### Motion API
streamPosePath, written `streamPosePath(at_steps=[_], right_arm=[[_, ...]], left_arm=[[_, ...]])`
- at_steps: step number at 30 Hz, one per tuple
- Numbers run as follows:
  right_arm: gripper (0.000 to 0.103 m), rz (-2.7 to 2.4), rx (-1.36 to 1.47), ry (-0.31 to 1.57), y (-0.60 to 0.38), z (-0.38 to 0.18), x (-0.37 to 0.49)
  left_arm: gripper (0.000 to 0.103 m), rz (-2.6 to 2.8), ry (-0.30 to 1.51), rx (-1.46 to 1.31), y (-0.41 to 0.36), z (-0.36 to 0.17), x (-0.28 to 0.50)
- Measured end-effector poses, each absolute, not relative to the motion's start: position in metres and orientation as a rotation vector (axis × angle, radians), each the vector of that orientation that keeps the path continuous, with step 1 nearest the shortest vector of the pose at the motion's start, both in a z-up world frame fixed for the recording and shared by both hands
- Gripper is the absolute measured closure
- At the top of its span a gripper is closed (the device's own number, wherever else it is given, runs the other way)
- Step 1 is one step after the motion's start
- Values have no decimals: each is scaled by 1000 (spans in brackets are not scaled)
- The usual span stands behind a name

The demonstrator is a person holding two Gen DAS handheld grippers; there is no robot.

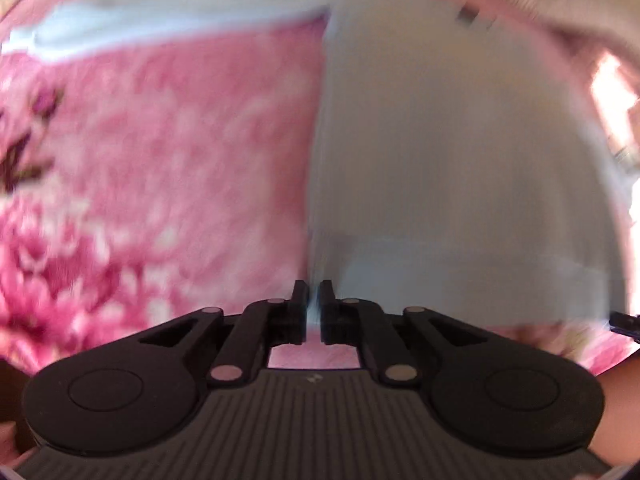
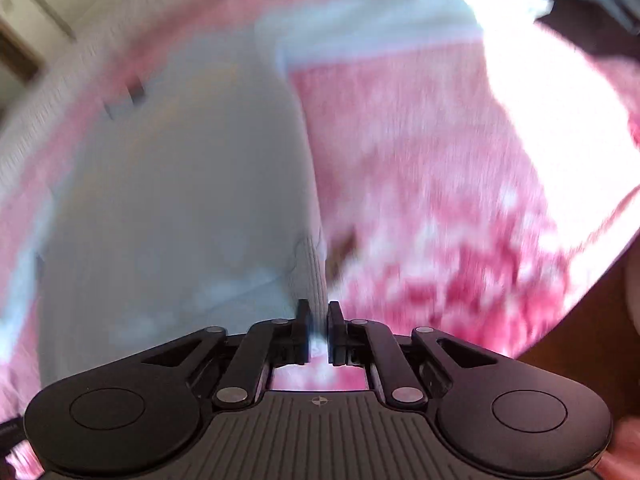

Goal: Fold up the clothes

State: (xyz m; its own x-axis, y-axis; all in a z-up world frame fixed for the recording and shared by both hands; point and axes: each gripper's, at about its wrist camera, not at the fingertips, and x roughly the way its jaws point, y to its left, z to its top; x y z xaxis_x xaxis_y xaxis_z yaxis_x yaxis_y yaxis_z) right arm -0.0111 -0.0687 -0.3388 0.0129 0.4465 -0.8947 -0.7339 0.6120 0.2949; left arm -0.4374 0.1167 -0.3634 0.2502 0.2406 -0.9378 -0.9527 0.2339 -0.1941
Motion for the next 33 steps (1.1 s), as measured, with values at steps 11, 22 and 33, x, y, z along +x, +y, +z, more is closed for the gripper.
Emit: streamPosePath(at_steps=[11,22,33], right_arm=[[71,899,-403,1282,-76,-256,-52],[29,1050,-483,1040,-61,-132,-118],[29,1106,-555,984,-70,-112,-156]], left_arm=[[73,922,1147,-731,115,-251,-397],[59,797,962,-588,96,-127,-352],[56,815,914,-568,81,-91,-376]])
